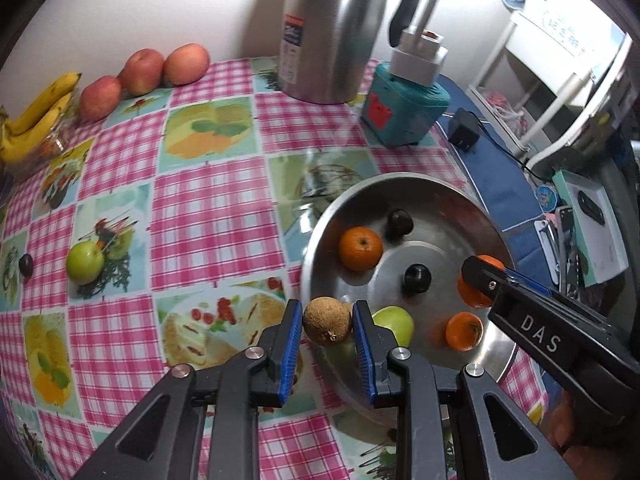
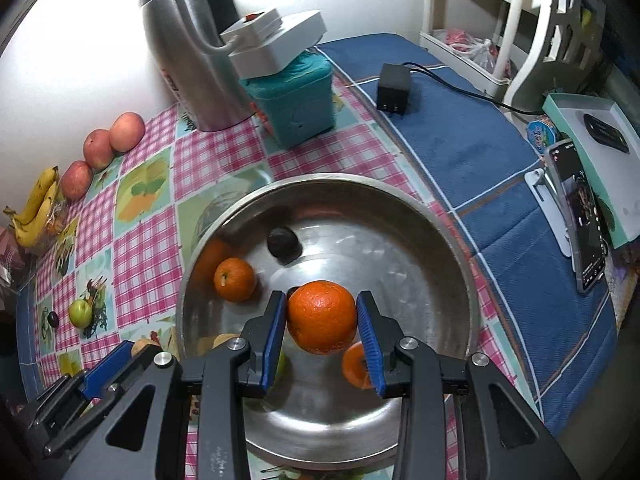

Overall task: Organize fruits
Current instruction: 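Carry the kiwi and orange over the steel bowl with both grippers, then open the left gripper to drop the kiwi while the right gripper releases the orange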

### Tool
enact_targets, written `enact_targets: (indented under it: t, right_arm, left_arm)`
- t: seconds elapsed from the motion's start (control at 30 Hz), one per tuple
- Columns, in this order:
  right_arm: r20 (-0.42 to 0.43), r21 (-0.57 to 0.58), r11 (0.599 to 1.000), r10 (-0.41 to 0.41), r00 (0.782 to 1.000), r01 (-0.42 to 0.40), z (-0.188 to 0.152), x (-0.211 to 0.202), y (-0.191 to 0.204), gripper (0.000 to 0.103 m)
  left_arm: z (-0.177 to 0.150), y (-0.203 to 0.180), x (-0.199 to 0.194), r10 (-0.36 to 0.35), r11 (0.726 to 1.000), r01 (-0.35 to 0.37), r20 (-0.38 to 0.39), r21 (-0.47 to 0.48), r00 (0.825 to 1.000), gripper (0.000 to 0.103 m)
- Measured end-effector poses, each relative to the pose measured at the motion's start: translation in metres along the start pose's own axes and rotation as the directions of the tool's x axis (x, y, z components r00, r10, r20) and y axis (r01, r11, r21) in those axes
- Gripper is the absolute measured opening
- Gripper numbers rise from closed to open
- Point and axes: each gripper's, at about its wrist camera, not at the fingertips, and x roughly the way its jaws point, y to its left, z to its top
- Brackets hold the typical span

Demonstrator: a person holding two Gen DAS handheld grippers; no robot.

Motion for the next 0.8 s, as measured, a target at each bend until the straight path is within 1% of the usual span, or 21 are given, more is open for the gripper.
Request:
enact_targets:
  t: [0.13, 0.3, 0.67, 0.8]
  right_arm:
    - [-0.011, 0.001, 1.000, -0.008, 1.000, 0.008, 0.000, 0.003, -0.002, 0.038]
    - [-0.037, -0.015, 1.000, -0.018, 0.999, 0.017, -0.003, 0.009, 0.000, 0.038]
    - [-0.133, -0.020, 0.999, -0.027, 0.991, 0.025, -0.010, 0.025, 0.001, 0.038]
    - [-0.134, -0.019, 0.999, -0.028, 0.991, 0.026, -0.010, 0.025, 0.001, 0.038]
  left_arm:
    - [0.000, -0.002, 0.009, -0.016, 1.000, 0.016, -0.012, -0.003, 1.000, 0.028]
    - [0.001, -0.003, 0.018, -0.014, 1.000, 0.014, -0.011, -0.002, 1.000, 0.028]
    - [-0.003, -0.005, 0.032, -0.008, 1.000, 0.008, -0.025, 0.004, 1.000, 0.028]
    - [-0.002, -0.005, 0.031, -0.009, 1.000, 0.009, -0.022, 0.002, 1.000, 0.028]
